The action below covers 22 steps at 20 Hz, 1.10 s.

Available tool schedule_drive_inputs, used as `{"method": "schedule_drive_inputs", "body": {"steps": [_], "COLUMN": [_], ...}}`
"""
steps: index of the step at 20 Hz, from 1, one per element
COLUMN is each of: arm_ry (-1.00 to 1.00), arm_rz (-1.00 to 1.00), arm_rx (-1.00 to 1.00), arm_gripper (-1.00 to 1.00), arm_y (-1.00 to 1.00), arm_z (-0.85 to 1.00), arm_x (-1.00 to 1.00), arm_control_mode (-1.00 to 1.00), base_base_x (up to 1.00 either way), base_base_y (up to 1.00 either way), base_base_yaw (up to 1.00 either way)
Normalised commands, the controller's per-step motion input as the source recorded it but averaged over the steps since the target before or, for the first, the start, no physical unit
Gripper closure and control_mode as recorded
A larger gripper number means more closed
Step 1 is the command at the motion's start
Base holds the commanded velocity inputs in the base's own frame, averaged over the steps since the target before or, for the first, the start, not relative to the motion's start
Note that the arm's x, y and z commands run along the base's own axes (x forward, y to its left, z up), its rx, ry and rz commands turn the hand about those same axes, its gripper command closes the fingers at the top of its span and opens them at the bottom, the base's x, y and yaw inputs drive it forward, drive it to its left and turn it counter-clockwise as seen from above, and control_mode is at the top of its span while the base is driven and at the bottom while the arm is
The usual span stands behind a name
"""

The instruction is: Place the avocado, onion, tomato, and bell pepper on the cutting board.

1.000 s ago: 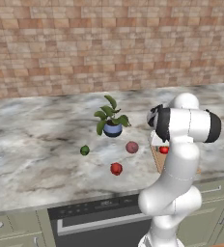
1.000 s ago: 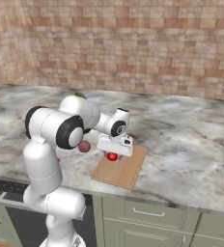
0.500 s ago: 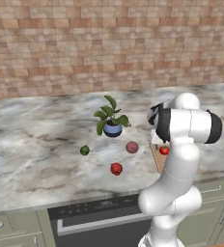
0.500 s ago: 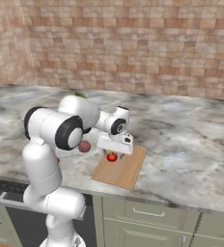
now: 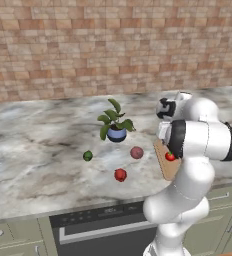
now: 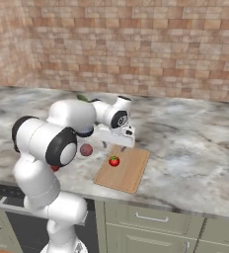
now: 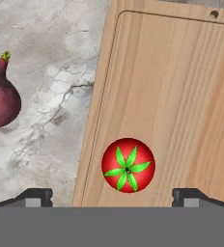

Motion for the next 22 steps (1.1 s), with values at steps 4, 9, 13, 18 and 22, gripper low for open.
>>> {"method": "schedule_drive_inputs", "body": {"steps": [4, 9, 13, 18, 22], "arm_ry": [-0.07, -0.03, 0.0, 0.0, 0.0], "arm_rz": [0.0, 0.0, 0.0, 0.0, 0.0], "arm_rx": [0.0, 0.0, 0.0, -0.01, -0.01], "arm_gripper": [-1.0, -1.0, -1.0, -1.0, -1.0], "arm_y": [0.47, 0.63, 0.66, 0.58, 0.49], "arm_z": [0.5, 0.31, 0.23, 0.03, 0.0], "arm_x": [-0.08, -0.02, 0.0, 0.0, 0.01], "arm_control_mode": [-1.0, -1.0, -1.0, -1.0, -1.0], "base_base_x": [0.0, 0.0, 0.0, 0.0, 0.0], "base_base_y": [0.0, 0.0, 0.0, 0.0, 0.0], "base_base_yaw": [0.0, 0.0, 0.0, 0.0, 0.0]}}
